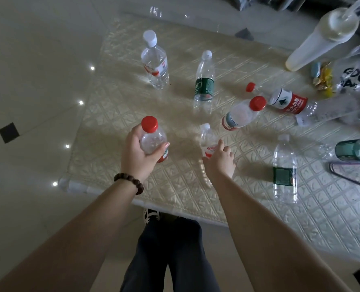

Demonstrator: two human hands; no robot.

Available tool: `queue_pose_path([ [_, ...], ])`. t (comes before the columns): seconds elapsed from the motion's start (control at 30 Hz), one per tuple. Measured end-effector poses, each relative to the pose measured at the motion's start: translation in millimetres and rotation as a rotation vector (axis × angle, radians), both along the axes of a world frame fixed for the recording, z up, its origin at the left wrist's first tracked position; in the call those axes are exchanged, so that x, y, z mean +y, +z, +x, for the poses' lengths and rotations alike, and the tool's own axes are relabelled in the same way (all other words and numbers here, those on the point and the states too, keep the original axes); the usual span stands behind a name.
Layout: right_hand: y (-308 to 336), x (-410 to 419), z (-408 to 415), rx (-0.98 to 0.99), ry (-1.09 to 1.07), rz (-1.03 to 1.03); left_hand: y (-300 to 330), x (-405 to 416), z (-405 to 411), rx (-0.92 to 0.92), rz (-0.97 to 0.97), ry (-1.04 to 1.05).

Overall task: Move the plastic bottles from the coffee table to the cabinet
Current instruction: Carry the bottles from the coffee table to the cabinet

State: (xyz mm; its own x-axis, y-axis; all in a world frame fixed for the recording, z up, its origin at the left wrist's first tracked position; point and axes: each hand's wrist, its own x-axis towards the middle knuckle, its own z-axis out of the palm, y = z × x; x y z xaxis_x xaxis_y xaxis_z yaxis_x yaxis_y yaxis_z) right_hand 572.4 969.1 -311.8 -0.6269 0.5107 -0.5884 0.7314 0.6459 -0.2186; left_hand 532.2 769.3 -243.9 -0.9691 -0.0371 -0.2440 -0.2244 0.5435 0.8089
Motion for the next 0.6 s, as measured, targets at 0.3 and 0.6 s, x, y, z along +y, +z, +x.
queue_pose_path([
  [0.3,104,0,16,0.398,-0.028,-0.091,71,4,9,0.036,-0.075,-0.077],
  [0.6,269,10,59,0.759,-0.199,-0.066,200,16,6,0.125,-0.039,-0.178],
])
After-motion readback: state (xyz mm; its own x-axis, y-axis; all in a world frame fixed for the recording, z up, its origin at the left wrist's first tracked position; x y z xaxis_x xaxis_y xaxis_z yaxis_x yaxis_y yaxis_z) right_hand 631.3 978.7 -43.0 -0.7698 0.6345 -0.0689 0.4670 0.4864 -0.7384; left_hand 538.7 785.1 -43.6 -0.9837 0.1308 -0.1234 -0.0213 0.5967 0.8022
